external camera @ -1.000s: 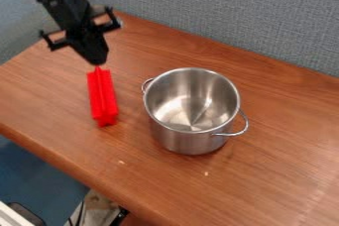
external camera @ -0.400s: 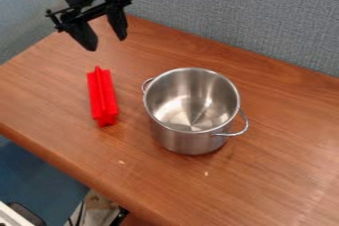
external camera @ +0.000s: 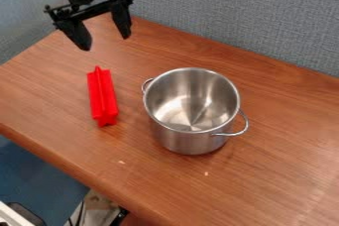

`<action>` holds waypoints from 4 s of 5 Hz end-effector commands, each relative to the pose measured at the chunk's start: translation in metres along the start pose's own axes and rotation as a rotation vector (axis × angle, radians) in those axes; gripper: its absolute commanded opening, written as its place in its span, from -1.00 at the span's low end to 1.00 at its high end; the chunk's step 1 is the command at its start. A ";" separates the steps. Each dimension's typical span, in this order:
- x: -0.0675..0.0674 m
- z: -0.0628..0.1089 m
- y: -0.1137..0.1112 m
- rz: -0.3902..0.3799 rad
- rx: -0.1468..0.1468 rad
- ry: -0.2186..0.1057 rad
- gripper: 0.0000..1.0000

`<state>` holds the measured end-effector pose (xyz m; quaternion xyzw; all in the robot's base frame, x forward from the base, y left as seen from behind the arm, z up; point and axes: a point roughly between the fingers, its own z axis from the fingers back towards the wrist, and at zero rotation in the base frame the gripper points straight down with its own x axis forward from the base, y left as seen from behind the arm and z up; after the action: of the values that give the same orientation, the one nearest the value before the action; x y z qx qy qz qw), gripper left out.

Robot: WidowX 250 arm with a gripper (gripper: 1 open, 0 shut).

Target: Move the red object from the metal pot to the table

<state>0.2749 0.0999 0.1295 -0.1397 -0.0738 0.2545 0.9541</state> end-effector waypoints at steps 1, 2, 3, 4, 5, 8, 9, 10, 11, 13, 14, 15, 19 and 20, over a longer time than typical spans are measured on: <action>-0.004 0.022 -0.008 -0.147 0.032 -0.017 1.00; -0.005 -0.002 0.009 -0.143 0.084 0.000 1.00; -0.005 -0.034 0.032 -0.095 0.162 0.005 1.00; -0.002 -0.034 0.046 -0.067 0.217 -0.009 1.00; 0.002 -0.023 0.055 -0.057 0.245 -0.004 1.00; 0.006 -0.021 0.079 -0.071 0.304 0.018 -1.00; 0.013 -0.024 0.105 0.005 0.299 0.029 1.00; 0.021 -0.026 0.123 0.096 0.284 0.035 1.00; 0.018 -0.035 0.103 0.005 0.271 0.049 1.00; 0.016 -0.032 0.104 0.071 0.268 0.022 1.00; 0.009 -0.031 0.103 0.093 0.253 0.019 1.00; 0.004 -0.032 0.104 0.105 0.245 0.016 1.00; 0.015 -0.031 0.069 0.286 0.285 0.051 1.00; 0.013 -0.034 0.057 0.179 0.287 0.027 1.00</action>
<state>0.2651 0.1455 0.0653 -0.0169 0.0150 0.3470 0.9376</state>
